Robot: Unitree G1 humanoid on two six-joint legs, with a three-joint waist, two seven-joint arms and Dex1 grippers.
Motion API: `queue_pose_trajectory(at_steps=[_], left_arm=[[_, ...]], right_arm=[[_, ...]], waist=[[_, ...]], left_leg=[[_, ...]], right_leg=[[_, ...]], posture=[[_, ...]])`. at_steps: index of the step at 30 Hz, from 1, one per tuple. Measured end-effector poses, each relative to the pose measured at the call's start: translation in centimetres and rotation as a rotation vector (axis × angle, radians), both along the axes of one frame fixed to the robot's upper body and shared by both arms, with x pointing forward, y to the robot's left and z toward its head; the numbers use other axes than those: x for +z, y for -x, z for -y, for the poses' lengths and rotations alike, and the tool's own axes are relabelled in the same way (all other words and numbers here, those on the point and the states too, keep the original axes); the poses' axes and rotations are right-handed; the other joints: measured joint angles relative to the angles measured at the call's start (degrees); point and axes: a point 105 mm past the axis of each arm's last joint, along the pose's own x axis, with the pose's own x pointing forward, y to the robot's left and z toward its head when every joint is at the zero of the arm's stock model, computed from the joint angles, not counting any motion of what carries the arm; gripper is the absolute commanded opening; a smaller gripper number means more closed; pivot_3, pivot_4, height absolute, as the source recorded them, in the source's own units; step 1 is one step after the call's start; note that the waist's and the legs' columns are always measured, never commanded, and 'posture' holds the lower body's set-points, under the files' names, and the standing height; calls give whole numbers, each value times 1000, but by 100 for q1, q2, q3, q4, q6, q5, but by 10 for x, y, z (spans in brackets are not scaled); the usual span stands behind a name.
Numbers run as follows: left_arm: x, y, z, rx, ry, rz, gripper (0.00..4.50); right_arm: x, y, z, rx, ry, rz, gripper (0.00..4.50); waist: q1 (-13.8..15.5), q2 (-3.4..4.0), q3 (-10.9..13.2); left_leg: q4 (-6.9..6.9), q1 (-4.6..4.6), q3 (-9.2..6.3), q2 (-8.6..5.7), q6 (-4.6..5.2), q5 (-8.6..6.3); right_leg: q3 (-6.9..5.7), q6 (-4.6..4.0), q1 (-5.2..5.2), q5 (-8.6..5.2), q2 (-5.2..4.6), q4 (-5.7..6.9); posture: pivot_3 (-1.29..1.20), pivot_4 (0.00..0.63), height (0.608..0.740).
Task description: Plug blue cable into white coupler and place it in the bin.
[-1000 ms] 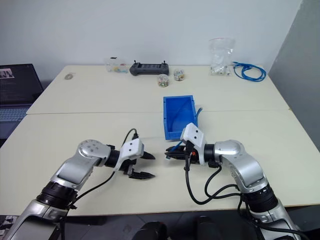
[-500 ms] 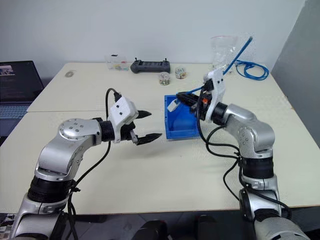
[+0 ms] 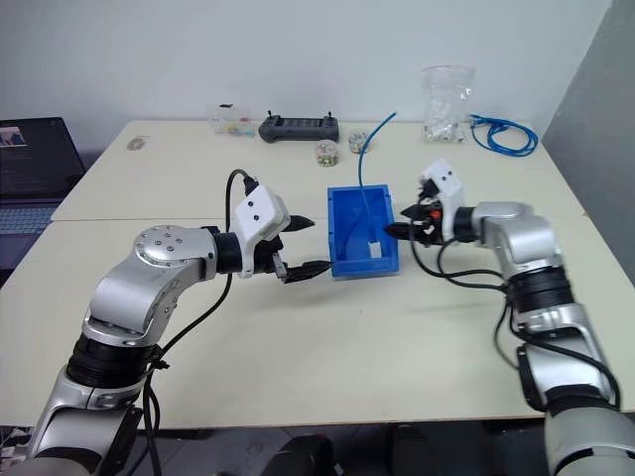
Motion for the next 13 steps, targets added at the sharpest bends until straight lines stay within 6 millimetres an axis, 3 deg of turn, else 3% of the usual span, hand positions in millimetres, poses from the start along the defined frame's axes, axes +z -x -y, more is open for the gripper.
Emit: queue_pose_trajectory(at_steps=[2,4,7,13], left_arm=[[-1,-3,-8,36,9,-14,4500],[-3,-5,-18,75,10,-23,4500],[-7,-8,-29,128,19,-13,4500],[-21,-7,-60,246,77,-11,4500]], right_arm=[[0,13,12,48,68,13,4468],[-8,27,16,97,94,15,4468],[-16,40,17,113,57,36,4468],[-11,65,24,39,-45,151,4468]], waist=[[-2,-1,0],[-8,-1,1],[-34,-1,3],[9,-1,3]], left_leg=[[0,0,-2,2,9,-5],[0,0,-5,4,14,-8],[3,4,2,7,11,-6],[6,4,-7,6,-6,3]], right_leg=[[-2,0,0,0,1,1],[-3,0,1,0,1,2],[4,0,-1,1,1,12],[-2,2,5,3,1,11]], posture=[[0,150,740],[0,150,740],[0,150,740],[0,150,740]])
